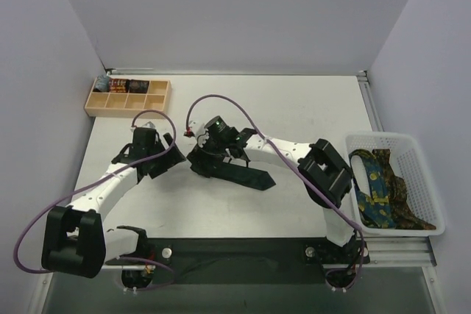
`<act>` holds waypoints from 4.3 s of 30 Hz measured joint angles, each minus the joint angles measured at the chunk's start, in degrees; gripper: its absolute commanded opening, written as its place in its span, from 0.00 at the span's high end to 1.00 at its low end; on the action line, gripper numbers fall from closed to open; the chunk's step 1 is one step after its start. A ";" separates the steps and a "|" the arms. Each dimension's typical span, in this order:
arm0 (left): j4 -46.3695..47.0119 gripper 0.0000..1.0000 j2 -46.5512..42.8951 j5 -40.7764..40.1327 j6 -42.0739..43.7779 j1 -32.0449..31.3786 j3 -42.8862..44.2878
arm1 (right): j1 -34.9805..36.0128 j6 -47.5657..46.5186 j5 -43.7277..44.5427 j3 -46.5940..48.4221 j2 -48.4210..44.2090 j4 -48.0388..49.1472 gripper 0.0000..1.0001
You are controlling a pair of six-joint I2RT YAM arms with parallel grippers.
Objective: Roll the ties
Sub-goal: Roll the tie
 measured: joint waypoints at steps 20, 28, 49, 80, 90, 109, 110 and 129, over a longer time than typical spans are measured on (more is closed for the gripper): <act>-8.90 0.09 0.76 -0.63 4.15 7.54 -0.04 | 3.39 -5.05 8.74 10.97 11.63 -6.36 0.38; -8.94 0.09 0.24 3.69 5.31 7.54 -0.26 | 3.45 -9.88 -0.02 10.71 11.45 -7.15 0.60; -0.37 0.08 -6.05 15.72 0.11 2.86 -9.29 | 3.21 -1.18 -1.07 5.46 -4.96 -11.93 0.30; 2.86 0.14 -1.79 4.15 -4.02 -9.42 -9.25 | -1.51 50.99 -1.99 -20.24 -7.80 18.14 0.66; 4.33 0.14 -0.66 3.45 -4.94 -10.34 -8.70 | -2.71 51.52 -3.67 -22.69 -6.27 18.86 0.73; 17.14 0.16 4.20 4.15 -3.04 -11.72 -9.57 | -4.48 50.60 -7.15 -22.93 -4.04 20.90 0.74; 17.70 0.18 4.42 4.07 -2.99 -12.02 -9.57 | -4.52 50.56 -7.23 -22.93 -4.02 20.92 0.74; 17.73 0.70 -1.03 -2.25 -2.60 -16.00 -12.55 | -5.14 49.13 -7.80 -24.72 -5.29 22.32 0.73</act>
